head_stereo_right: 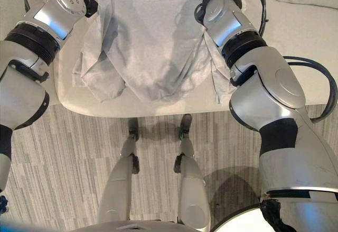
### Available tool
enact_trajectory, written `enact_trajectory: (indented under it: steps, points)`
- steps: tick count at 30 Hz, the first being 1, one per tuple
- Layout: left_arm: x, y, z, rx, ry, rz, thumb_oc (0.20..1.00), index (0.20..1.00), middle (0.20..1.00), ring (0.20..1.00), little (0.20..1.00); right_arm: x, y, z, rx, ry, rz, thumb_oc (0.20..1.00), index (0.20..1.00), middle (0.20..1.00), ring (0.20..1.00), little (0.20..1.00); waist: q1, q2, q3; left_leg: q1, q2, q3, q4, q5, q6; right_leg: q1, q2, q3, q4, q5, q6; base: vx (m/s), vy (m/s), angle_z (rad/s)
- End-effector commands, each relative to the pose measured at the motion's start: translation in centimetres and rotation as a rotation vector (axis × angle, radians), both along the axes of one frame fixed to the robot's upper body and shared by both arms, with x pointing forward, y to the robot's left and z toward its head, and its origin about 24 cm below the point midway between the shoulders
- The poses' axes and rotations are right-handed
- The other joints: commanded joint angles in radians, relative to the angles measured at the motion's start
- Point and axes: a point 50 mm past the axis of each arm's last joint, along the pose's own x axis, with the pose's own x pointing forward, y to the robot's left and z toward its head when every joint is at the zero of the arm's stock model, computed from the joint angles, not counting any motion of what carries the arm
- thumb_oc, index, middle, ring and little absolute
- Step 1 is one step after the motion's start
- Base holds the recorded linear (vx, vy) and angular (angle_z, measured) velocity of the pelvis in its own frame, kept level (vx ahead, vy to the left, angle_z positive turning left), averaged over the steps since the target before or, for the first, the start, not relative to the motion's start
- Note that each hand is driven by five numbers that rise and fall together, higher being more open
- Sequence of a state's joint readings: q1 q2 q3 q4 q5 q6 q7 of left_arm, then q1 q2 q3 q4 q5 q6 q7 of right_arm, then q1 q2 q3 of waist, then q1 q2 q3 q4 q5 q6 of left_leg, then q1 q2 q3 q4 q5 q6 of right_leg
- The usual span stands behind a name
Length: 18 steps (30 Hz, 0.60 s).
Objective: Hang the clothes on the sofa on the clothes rack.
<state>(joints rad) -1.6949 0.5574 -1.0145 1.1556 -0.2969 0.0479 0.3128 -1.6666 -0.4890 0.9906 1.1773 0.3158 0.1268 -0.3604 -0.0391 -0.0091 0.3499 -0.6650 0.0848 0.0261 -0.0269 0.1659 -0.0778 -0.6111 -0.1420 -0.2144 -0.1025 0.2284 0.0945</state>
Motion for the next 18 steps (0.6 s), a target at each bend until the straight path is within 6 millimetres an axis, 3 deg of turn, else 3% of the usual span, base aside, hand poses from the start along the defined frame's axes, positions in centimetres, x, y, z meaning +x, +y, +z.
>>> enact_trajectory:
  steps: [1,12,13,14,15,16,18]
  points:
    - [-1.3,0.8,4.1,0.071,-0.134,0.108,1.000,1.000,1.000,1.000,1.000,-1.3,0.3,4.8,0.024,-0.125,-0.027,1.000,1.000,1.000,1.000,1.000,0.007,0.027,-0.011,0.087,-0.039,-0.011,-0.060,0.014,-0.058,0.037,-0.014,0.011,0.015,-0.007,0.158,0.00,0.000,0.00]
    - [-1.7,1.5,4.9,0.222,-0.178,0.229,1.000,1.000,1.000,1.000,1.000,-1.6,0.1,5.6,0.022,-0.148,-0.028,1.000,1.000,1.000,1.000,1.000,0.010,0.027,-0.010,0.069,-0.038,-0.011,-0.060,0.022,-0.059,0.016,-0.014,0.007,0.015,-0.001,0.159,0.00,-0.001,0.00]
    - [-1.7,1.5,5.0,0.230,-0.177,0.233,0.758,0.758,0.758,0.758,0.758,-1.6,0.1,5.6,0.023,-0.149,-0.026,1.000,1.000,1.000,1.000,1.000,0.009,0.027,-0.009,0.068,-0.039,-0.011,-0.060,0.022,-0.059,0.015,-0.013,0.009,0.015,-0.001,0.159,0.00,0.000,0.00]
    - [-1.7,1.6,4.9,0.235,-0.175,0.238,0.200,0.200,0.200,0.200,0.200,-1.6,0.1,5.6,0.024,-0.149,-0.026,0.642,0.642,0.642,0.642,0.642,0.009,0.026,-0.009,0.067,-0.038,-0.010,-0.060,0.022,-0.059,0.014,-0.014,0.008,0.015,-0.001,0.159,0.00,0.000,0.00]
    - [-1.7,1.7,4.9,0.236,-0.169,0.243,0.200,0.200,0.200,0.200,0.200,-1.6,0.1,5.6,0.033,-0.147,-0.020,0.278,0.278,0.278,0.278,0.278,0.009,0.026,-0.008,0.065,-0.038,-0.010,-0.060,0.023,-0.059,0.013,-0.014,0.008,0.015,-0.001,0.159,0.00,0.000,0.00]
    - [-1.7,1.7,4.8,0.233,-0.164,0.243,0.200,0.200,0.200,0.200,0.200,-1.6,0.2,5.7,0.039,-0.145,-0.013,0.200,0.200,0.200,0.200,0.200,0.008,0.026,-0.008,0.064,-0.037,-0.012,-0.060,0.024,-0.059,0.012,-0.013,0.009,0.015,0.000,0.159,0.00,0.000,0.00]
    - [-1.6,1.8,4.8,0.237,-0.157,0.245,0.200,0.200,0.200,0.200,0.200,-1.6,-0.1,5.7,0.041,-0.141,-0.018,0.200,0.200,0.200,0.200,0.200,0.008,0.025,-0.008,0.061,-0.036,-0.012,-0.060,0.025,-0.059,0.010,-0.014,0.010,0.015,0.000,0.158,0.00,0.000,0.00]
